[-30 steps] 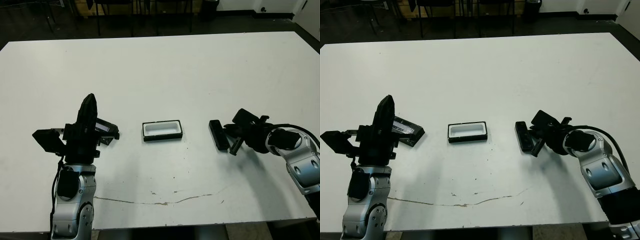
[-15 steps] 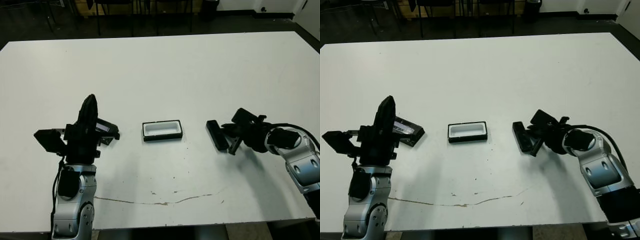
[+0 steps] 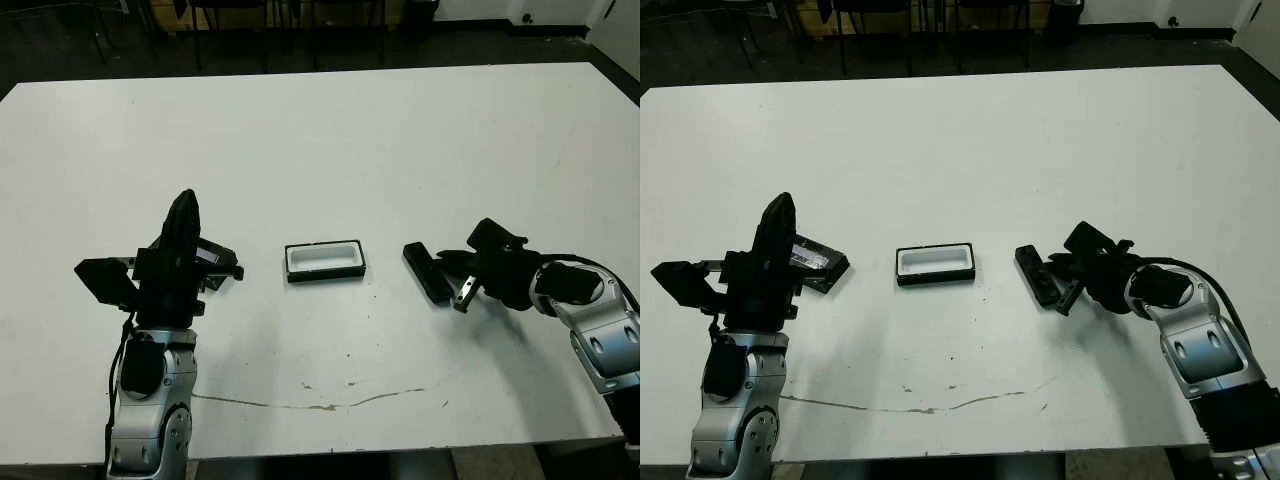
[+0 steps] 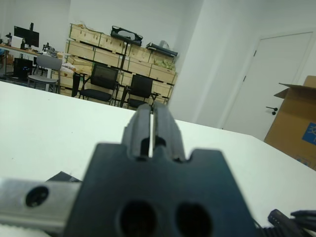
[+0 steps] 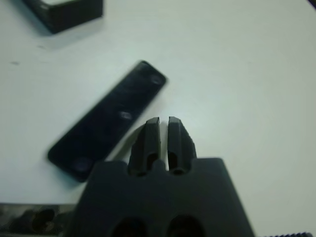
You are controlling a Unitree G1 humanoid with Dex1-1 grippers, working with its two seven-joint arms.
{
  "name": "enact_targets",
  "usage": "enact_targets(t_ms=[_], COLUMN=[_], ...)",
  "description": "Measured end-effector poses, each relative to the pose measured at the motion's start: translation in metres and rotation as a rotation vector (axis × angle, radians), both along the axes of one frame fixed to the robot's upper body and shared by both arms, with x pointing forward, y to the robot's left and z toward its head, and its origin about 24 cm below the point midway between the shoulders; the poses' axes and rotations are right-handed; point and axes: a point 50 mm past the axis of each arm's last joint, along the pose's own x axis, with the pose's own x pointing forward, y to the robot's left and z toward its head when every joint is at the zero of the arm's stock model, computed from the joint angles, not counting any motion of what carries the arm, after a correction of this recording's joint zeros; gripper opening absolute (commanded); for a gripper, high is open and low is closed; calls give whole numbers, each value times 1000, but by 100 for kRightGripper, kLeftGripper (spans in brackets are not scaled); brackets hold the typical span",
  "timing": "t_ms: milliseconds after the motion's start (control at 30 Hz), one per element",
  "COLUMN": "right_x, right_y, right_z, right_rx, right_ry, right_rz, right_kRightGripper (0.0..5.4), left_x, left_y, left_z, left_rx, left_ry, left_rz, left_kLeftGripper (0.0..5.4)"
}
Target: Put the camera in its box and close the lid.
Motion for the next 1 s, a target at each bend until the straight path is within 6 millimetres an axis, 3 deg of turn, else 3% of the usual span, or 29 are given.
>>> enact_targets(t_ms=[233, 433, 633, 800, 1000], right_x=[-4, -20, -46, -59, -65], right_y=[-6, 3, 21, 27, 29], right_z=[14, 39, 46, 49, 44], right_rx=[43, 224, 380, 407, 378], right_ry=[-222, -335, -277, -234, -182], right_rz=[-216, -173, -101, -105, -156], right_kRightGripper=[2, 2, 2, 2, 76], left_x=[1, 2, 4, 5, 5], left_y=[1, 1, 2, 2, 3], left_z=[-3, -3, -4, -2, -2], left_rx=[1, 1, 3, -3, -9], left_ry=[5, 0, -1, -9, -11], left_rz=[5, 6, 4, 1, -2], left_kLeftGripper=[0, 0, 0, 0, 0])
